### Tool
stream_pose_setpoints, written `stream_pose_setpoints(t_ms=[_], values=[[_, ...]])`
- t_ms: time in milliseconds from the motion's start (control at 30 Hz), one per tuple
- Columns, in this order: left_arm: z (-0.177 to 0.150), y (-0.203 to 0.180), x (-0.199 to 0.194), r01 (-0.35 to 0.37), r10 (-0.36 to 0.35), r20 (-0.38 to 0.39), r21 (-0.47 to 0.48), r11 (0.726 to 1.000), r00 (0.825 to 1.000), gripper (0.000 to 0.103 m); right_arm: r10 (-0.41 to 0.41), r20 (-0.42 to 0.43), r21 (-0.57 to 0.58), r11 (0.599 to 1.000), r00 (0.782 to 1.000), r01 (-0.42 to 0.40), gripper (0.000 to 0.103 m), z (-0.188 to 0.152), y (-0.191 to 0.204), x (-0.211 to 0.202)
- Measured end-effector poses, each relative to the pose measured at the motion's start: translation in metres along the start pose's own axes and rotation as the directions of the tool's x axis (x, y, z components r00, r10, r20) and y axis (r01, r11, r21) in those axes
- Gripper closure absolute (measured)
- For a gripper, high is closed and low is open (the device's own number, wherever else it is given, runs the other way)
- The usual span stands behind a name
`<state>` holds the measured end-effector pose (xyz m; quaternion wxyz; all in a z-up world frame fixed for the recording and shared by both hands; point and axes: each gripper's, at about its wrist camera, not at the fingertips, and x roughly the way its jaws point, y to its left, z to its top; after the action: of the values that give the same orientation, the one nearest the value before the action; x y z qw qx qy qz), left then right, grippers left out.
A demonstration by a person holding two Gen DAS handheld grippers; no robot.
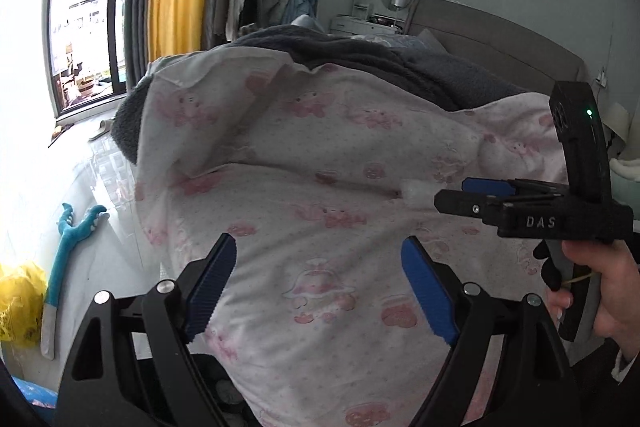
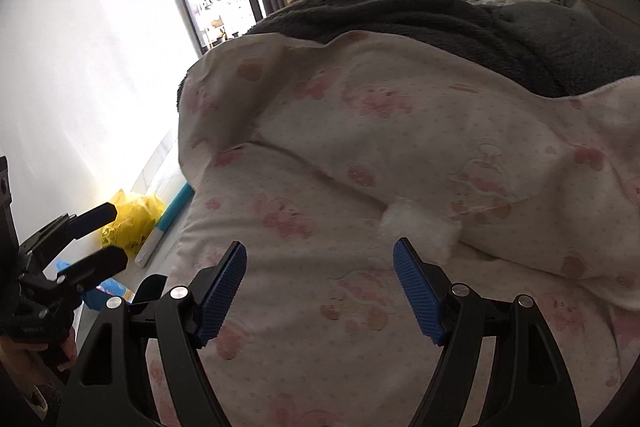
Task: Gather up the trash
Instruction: 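Move the left tool back to the bubble wrap piece on the duvet, then close the left tool on the clear bubble wrap piece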
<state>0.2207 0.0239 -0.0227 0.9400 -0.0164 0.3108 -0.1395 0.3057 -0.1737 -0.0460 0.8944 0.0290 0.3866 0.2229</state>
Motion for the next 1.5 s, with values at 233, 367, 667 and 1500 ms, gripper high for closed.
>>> stream_pose_setpoints(t_ms=[233, 367, 667, 1500], values=[[0.007, -0.035, 0.028, 0.078, -0.077, -0.025, 0.075, 0.994, 0.997, 0.026, -0.011, 0.003, 0.122, 0.993, 1.0, 0.011, 0.032, 0.01, -0.046, -0.001], [0.006, -0.049, 0.046, 0.095, -0.089, -0.061, 0.112, 0.989, 0.994, 0.033, -0.01, 0.0, 0.177, 0.984, 1.0, 0.01, 0.037, 0.01, -0.064, 0.0], [0.011, -0.058, 0.083, 0.139, -0.123, -0.116, 0.135, 0.981, 0.986, 0.042, 0.104, 0.004, 0.415, 0.904, 0.995, -0.096, 0.049, 0.001, -0.11, 0.02], [0.028, -0.076, 0.161, 0.279, -0.25, -0.259, 0.081, 0.957, 0.933, 0.064, 0.185, -0.01, 0.5, 0.852, 0.983, -0.155, 0.078, 0.003, -0.118, 0.032]])
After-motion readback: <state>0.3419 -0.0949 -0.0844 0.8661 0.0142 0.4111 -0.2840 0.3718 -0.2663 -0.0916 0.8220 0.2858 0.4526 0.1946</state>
